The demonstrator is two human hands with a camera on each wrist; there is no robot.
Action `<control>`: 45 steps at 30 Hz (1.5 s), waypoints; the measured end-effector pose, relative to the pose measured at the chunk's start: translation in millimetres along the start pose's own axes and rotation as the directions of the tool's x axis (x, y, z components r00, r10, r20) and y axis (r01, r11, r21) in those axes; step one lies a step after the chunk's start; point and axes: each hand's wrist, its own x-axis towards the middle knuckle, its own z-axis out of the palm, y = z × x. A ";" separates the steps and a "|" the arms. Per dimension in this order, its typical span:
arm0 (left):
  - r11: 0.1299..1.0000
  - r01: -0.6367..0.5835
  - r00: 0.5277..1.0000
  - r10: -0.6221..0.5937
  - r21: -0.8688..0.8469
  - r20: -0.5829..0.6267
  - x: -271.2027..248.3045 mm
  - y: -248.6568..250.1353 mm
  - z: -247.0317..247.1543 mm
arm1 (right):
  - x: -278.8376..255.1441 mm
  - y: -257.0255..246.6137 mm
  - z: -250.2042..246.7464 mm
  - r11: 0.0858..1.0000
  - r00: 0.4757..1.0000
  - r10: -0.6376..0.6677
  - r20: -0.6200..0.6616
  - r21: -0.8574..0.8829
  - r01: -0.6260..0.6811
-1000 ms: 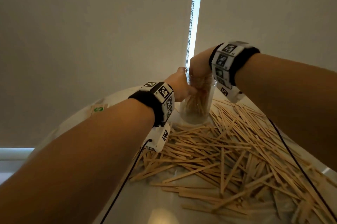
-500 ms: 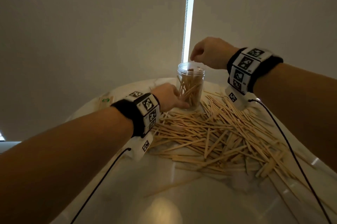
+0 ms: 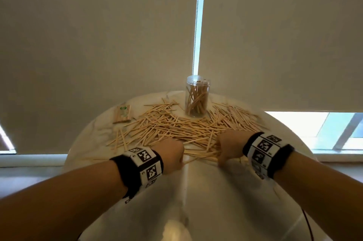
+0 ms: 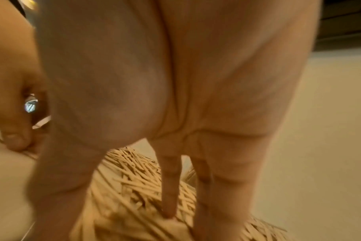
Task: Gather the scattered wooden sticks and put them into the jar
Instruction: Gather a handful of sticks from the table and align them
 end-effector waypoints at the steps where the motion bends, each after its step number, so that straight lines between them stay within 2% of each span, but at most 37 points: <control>1: 0.999 0.017 1.000 -0.017 0.027 0.001 -2.1 1.0 1.5 | -0.1 -3.3 2.9 1.000 0.998 -0.021 -0.058 -0.002 0.021; 3: 0.996 0.064 0.998 -0.065 0.054 0.012 -5.7 -1.3 4.5 | -0.6 -10.7 8.0 0.998 0.984 -0.067 -0.164 -0.020 0.065; 6: 0.989 0.140 0.990 -0.141 0.035 0.016 -10.1 -10.7 0.7 | 2.3 -17.9 14.5 0.992 0.961 -0.125 -0.248 -0.015 0.126; 8: 0.979 0.201 0.979 -0.201 -0.042 -0.009 -13.0 -19.6 -2.5 | 3.5 -22.1 14.6 0.989 0.954 -0.147 -0.259 -0.004 0.151; 10: 0.959 0.224 0.966 -0.242 -0.171 -0.093 -13.5 -29.5 -3.1 | 6.1 -27.7 15.0 0.986 0.949 -0.157 -0.274 0.015 0.168; 13: 0.914 0.189 0.936 -0.279 -0.359 -0.217 -11.4 -40.8 -3.1 | 11.7 -36.2 15.6 0.981 0.939 -0.161 -0.303 0.058 0.187; 16: 0.859 0.195 0.932 -0.313 -0.474 -0.183 -8.1 -45.3 -6.3 | 14.9 -41.7 14.1 0.984 0.950 -0.170 -0.262 0.006 0.178; 27: 0.783 0.080 0.920 -0.296 -0.617 -0.256 -2.8 -50.3 -10.9 | 15.2 -38.3 16.4 0.967 0.912 -0.255 -0.322 -0.078 0.243; 30: 0.734 0.052 0.902 -0.325 -0.677 -0.283 -2.8 -51.1 -11.1 | 11.3 -31.9 2.9 0.966 0.880 -0.234 -0.414 0.006 0.260; 34: 0.659 0.000 0.847 -0.400 -0.752 -0.351 -0.8 -50.7 -13.3 | 3.9 -21.0 -27.7 0.936 0.831 -0.128 -0.541 0.211 0.281; 36: 0.649 -0.017 0.835 -0.409 -0.761 -0.368 0.2 -47.8 -16.7 | -2.9 -16.5 -42.5 0.878 0.813 -0.079 -0.576 0.346 0.331; 40: 0.602 -0.124 0.830 -0.374 -0.789 -0.415 0.3 -32.5 -22.4 | -9.8 -11.1 -62.8 0.664 0.806 -0.021 -0.591 0.595 0.453; 44: 0.553 -0.277 0.859 -0.224 -0.786 -0.460 -3.5 -9.0 -30.1 | -9.8 -16.2 -66.4 0.350 0.820 -0.055 -0.570 0.758 0.550; 45: 0.530 -0.313 0.874 -0.164 -0.788 -0.458 -2.3 -4.3 -31.6 | -9.3 -18.8 -64.7 0.305 0.822 -0.061 -0.566 0.774 0.555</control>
